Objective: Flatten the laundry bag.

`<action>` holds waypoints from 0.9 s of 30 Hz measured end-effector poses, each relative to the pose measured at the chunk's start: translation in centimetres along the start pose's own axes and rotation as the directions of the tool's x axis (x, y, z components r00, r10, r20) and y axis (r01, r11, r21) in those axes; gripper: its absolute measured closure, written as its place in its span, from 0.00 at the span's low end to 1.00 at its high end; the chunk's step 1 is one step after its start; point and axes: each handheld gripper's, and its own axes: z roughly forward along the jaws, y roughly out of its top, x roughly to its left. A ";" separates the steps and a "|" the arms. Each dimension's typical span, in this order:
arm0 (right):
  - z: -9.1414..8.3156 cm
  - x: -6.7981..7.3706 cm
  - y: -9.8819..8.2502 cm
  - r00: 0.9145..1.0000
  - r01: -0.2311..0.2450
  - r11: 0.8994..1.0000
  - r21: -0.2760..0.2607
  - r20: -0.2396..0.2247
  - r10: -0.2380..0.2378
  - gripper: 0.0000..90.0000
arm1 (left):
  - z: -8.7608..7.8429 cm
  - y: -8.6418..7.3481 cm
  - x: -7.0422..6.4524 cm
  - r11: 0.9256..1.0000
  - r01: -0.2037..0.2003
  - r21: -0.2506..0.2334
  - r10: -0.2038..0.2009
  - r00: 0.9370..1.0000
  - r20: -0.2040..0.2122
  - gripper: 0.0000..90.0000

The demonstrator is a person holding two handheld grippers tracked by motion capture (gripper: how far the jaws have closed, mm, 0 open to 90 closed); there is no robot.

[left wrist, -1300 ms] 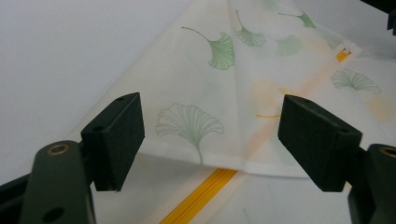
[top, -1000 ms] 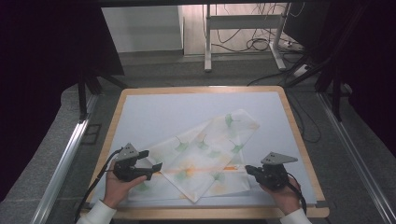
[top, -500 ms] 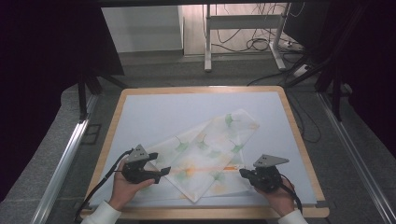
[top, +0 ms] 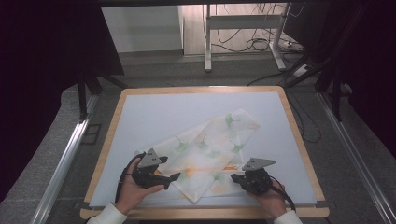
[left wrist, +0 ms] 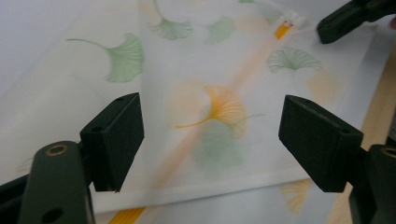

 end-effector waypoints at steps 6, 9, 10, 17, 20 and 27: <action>0.8 0.5 0.2 1.000 0.017 0.999 0.028 -0.012 -0.017 0.99 | 0.7 0.2 -0.9 0.999 -0.030 0.023 0.029 0.999 0.012 0.24; 1.1 0.6 0.0 1.000 0.016 0.999 0.049 -0.008 -0.016 0.99 | 0.9 0.3 -1.0 0.999 -0.024 0.022 0.023 1.000 0.019 0.24; 1.2 0.6 0.0 1.000 0.017 0.998 0.055 -0.006 -0.016 0.99 | 0.9 0.3 -1.1 1.000 -0.022 0.022 0.021 1.000 0.019 0.24; 1.2 0.5 0.0 1.000 0.008 0.998 0.064 -0.008 -0.007 0.99 | 2.1 0.7 -2.1 0.998 -0.041 0.046 0.039 0.999 0.038 0.24; 1.2 0.4 0.0 1.000 0.014 0.998 0.065 -0.011 -0.013 0.99 | 2.6 0.8 -2.5 0.998 -0.046 0.051 0.043 0.998 0.050 0.24; 1.2 0.3 0.0 1.000 0.006 0.998 0.064 -0.017 -0.005 0.99 | 4.4 1.3 -4.2 0.994 -0.076 0.081 0.070 0.994 0.078 0.24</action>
